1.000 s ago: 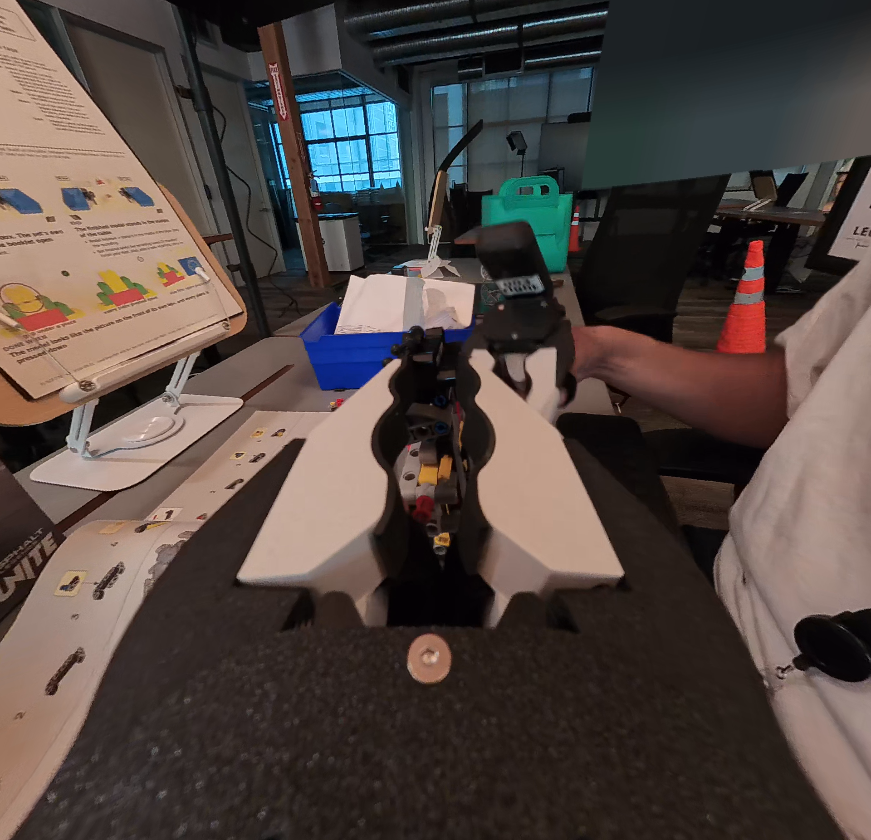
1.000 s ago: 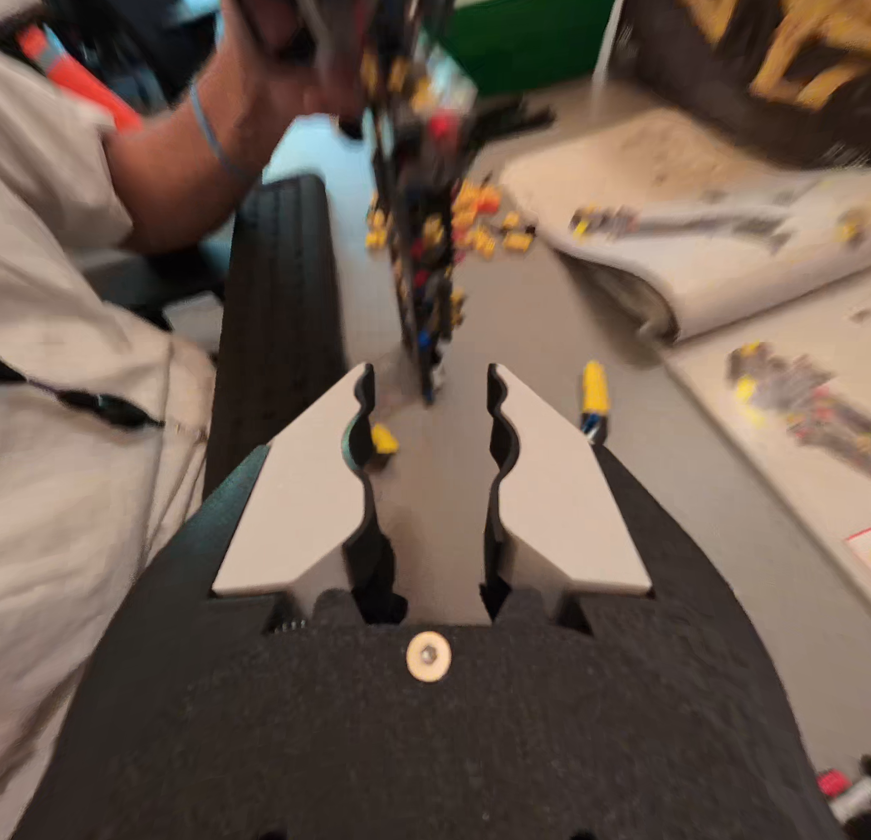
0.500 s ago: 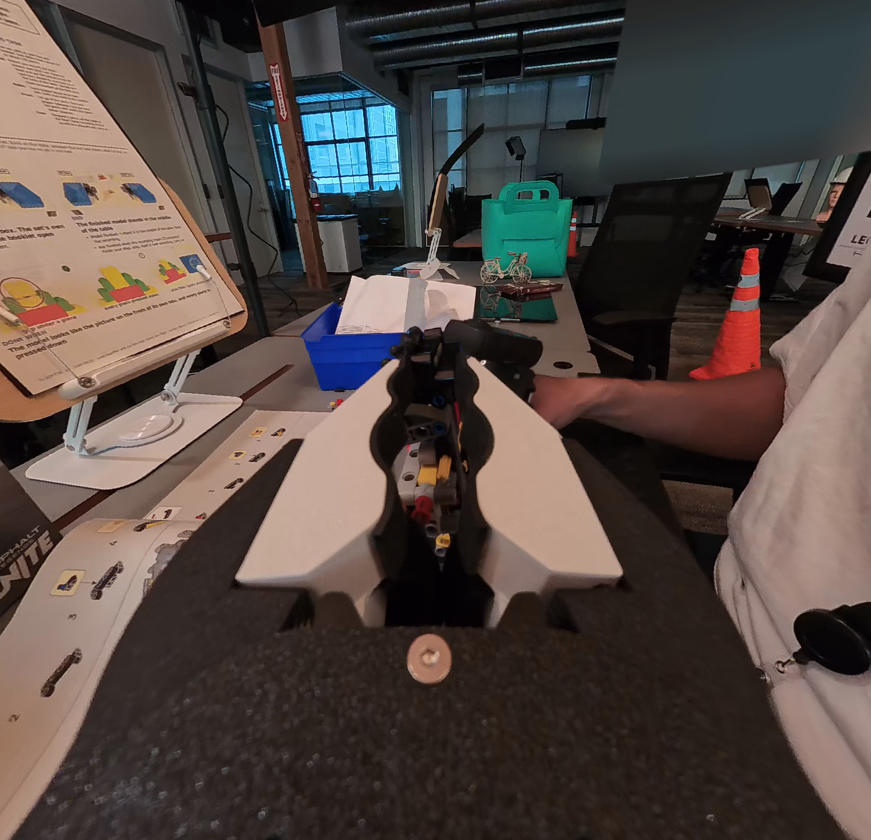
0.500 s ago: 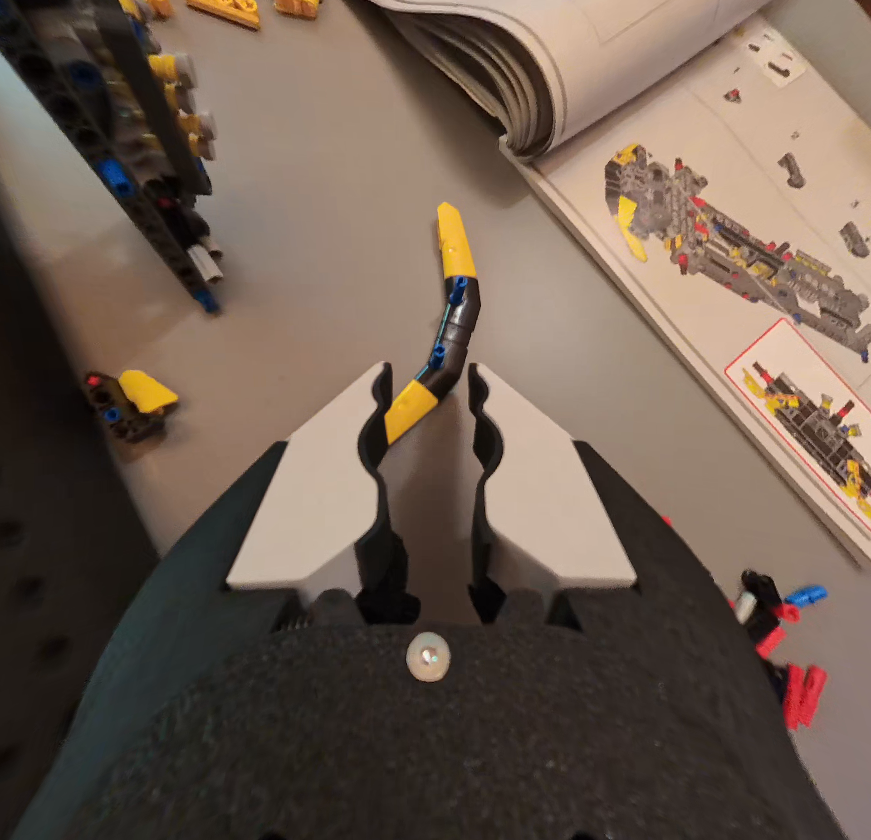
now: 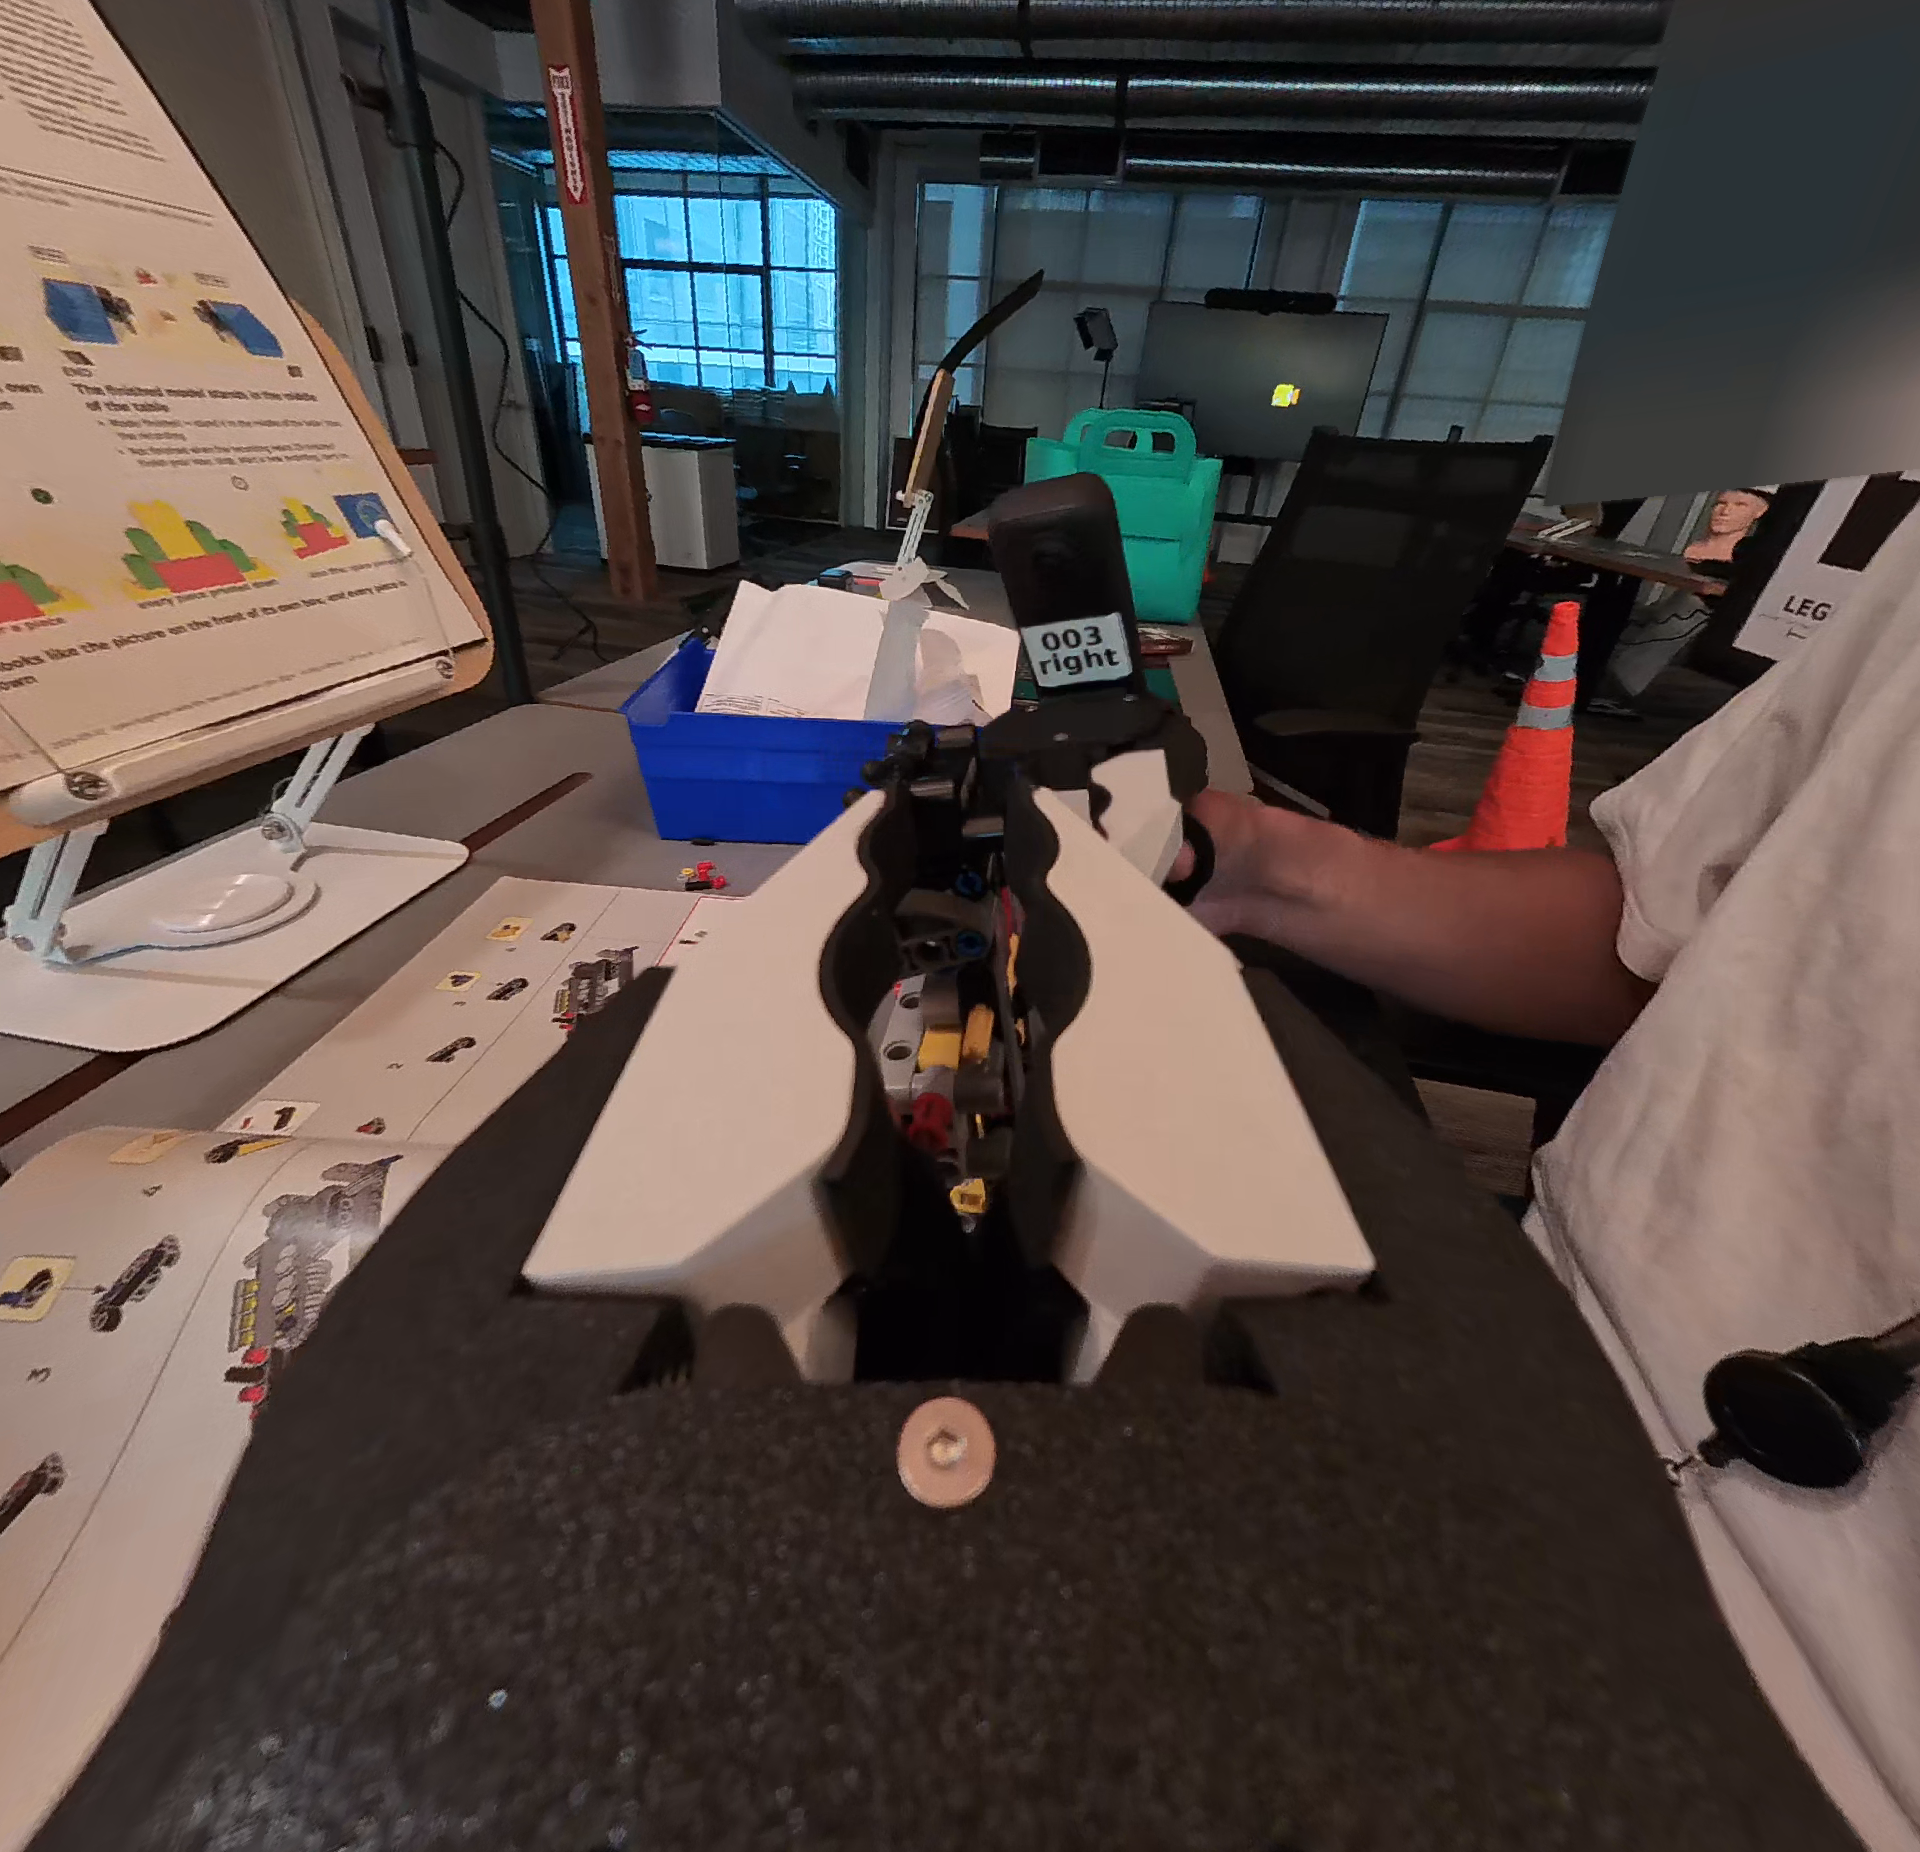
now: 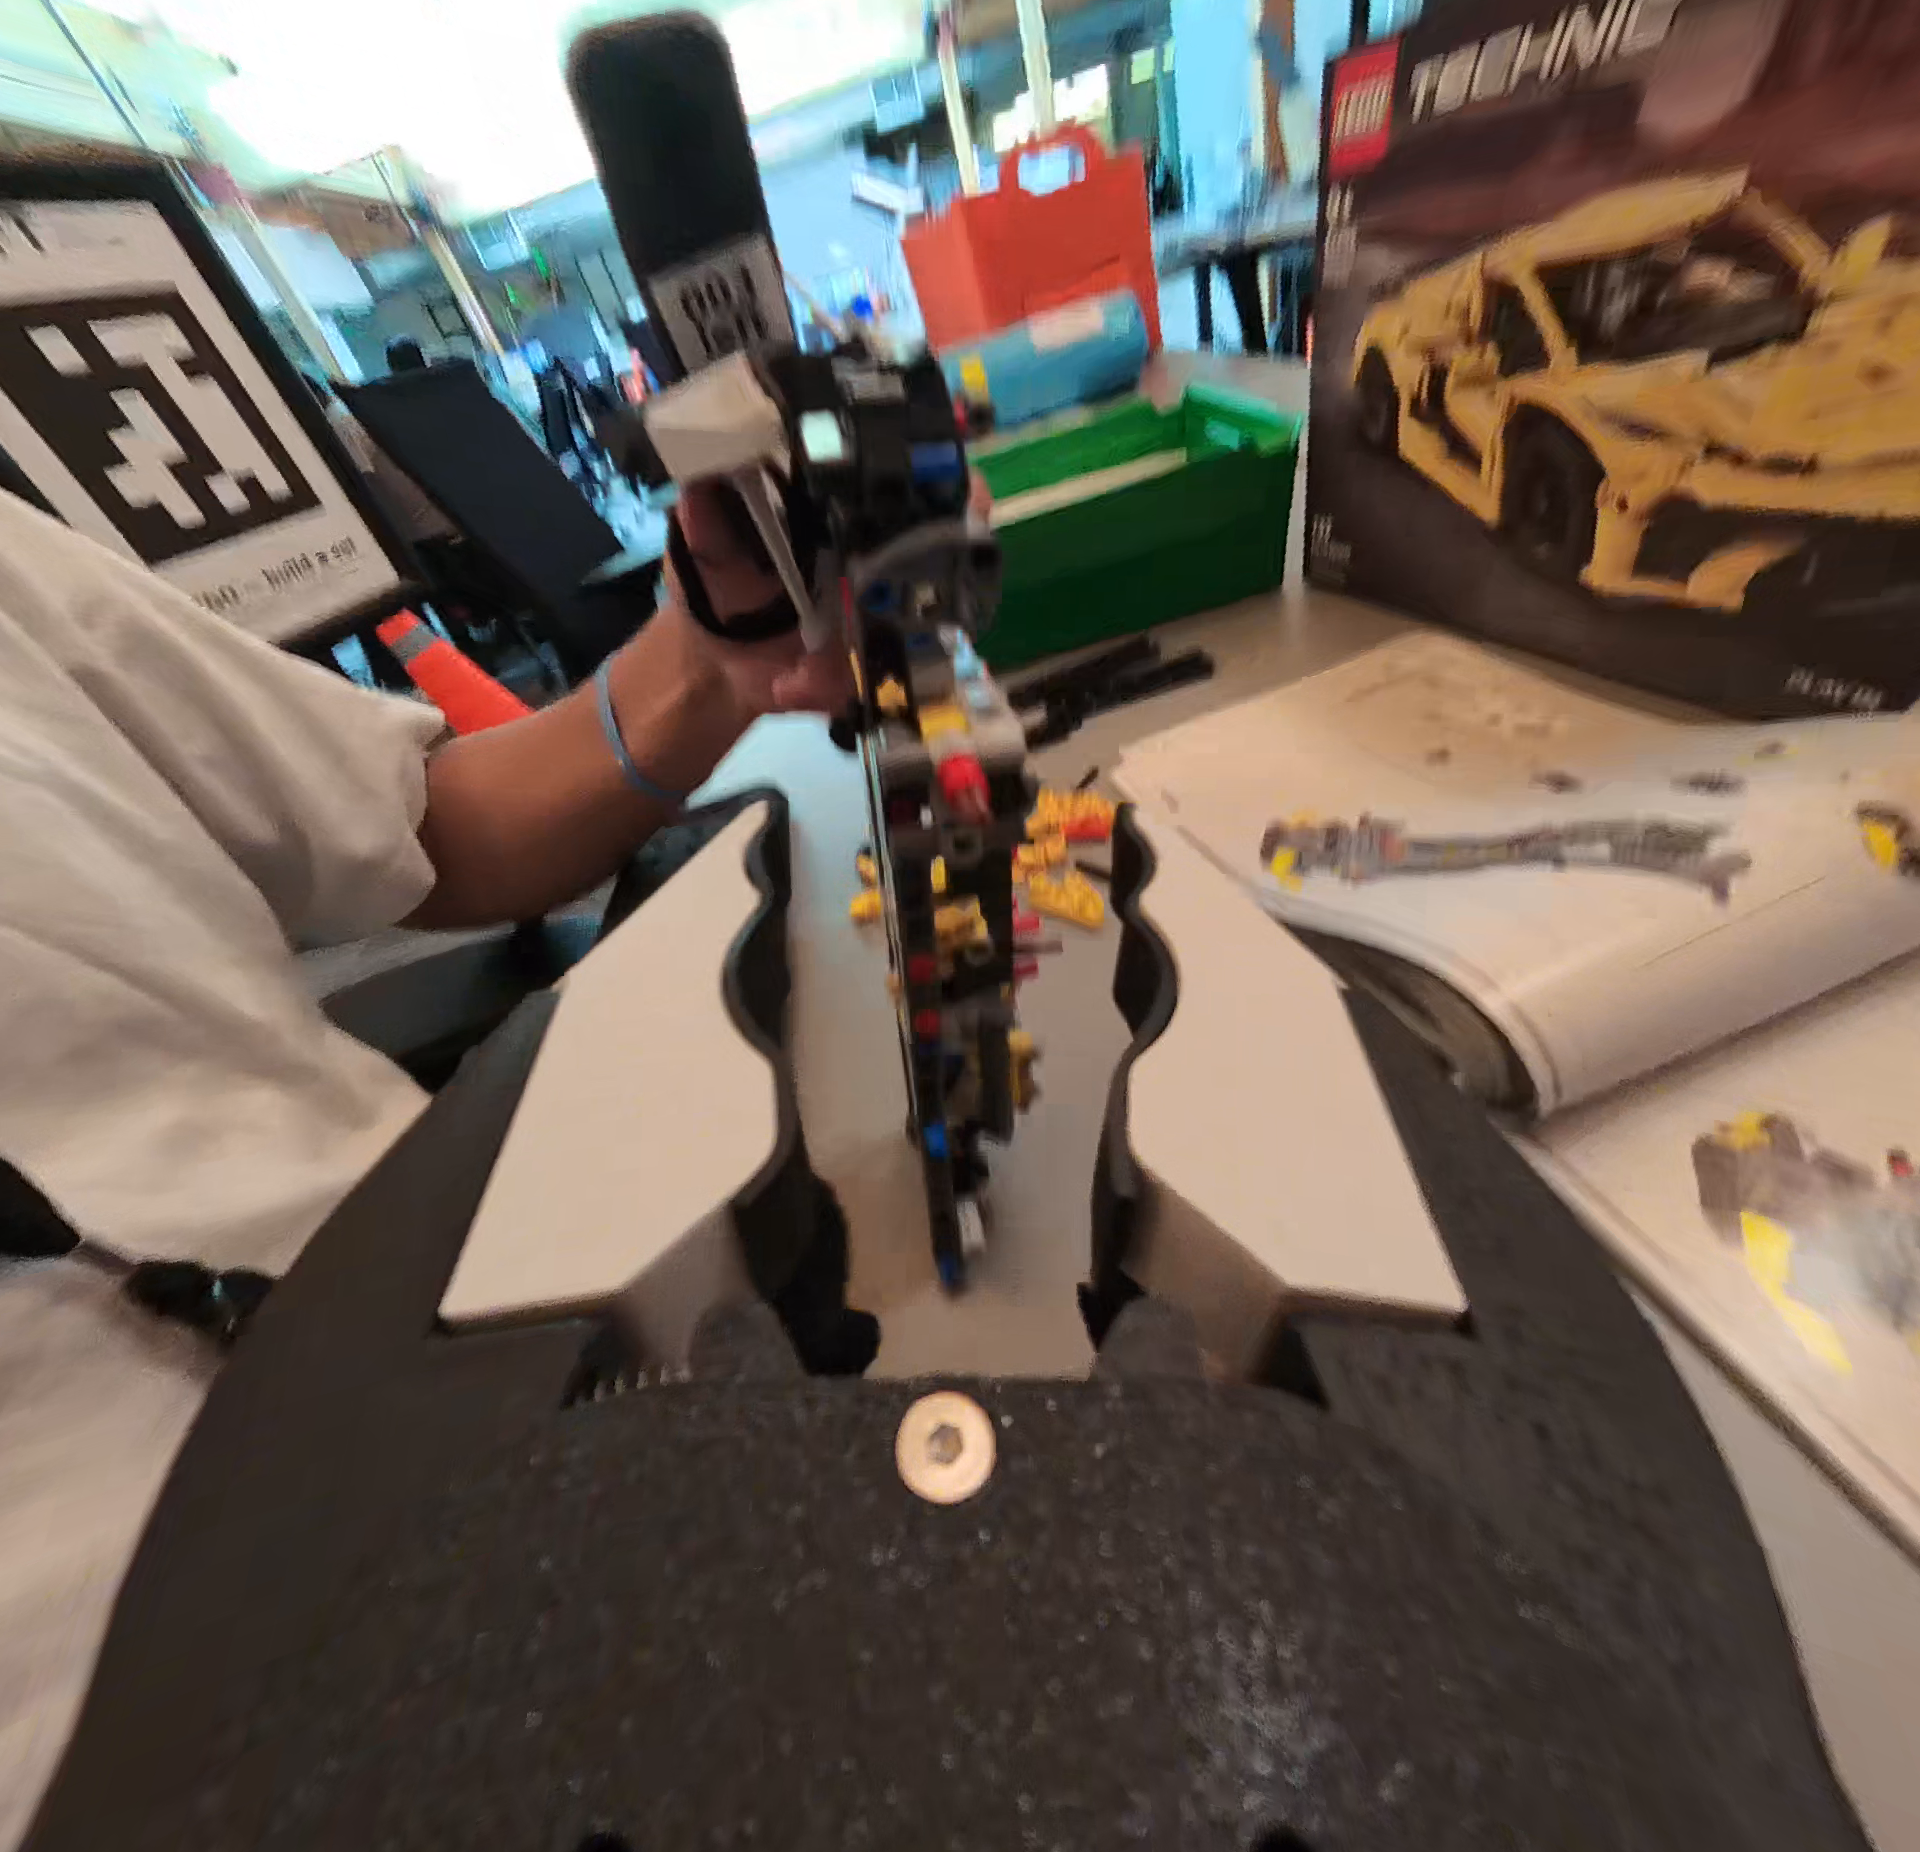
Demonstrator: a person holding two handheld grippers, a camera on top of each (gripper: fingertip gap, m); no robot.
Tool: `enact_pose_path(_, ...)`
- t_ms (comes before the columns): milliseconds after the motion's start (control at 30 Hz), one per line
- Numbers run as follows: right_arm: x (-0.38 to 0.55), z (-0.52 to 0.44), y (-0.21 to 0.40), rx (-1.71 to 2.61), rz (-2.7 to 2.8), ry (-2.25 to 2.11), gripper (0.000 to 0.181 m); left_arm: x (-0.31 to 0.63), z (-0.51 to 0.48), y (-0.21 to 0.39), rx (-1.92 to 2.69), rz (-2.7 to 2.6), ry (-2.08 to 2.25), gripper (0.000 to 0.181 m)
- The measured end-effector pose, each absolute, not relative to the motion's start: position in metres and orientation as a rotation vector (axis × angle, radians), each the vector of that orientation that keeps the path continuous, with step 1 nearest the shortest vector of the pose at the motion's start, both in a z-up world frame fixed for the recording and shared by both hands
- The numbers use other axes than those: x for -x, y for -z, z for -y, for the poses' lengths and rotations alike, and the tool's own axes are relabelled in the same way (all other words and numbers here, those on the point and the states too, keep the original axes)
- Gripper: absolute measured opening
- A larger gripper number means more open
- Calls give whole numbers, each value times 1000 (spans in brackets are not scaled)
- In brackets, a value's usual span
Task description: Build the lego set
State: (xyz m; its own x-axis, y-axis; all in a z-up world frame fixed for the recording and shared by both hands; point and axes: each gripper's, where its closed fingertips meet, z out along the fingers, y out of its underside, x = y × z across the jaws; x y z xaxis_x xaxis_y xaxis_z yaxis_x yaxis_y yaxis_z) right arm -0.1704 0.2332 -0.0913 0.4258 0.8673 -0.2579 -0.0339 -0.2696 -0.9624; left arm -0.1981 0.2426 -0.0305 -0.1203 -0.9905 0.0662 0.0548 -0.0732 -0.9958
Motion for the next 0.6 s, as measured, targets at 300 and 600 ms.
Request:
enact_pose_path(300, 178, -239, 53, 1511, 808, -1008, 41, 185, -240, 32, 1158, -1284, 1433, 16)
enact_pose_path(600, 133, -227, 48, 1597, 798, -848, 25, 165, -253, 17, 1104, -1378, 1432, 27)
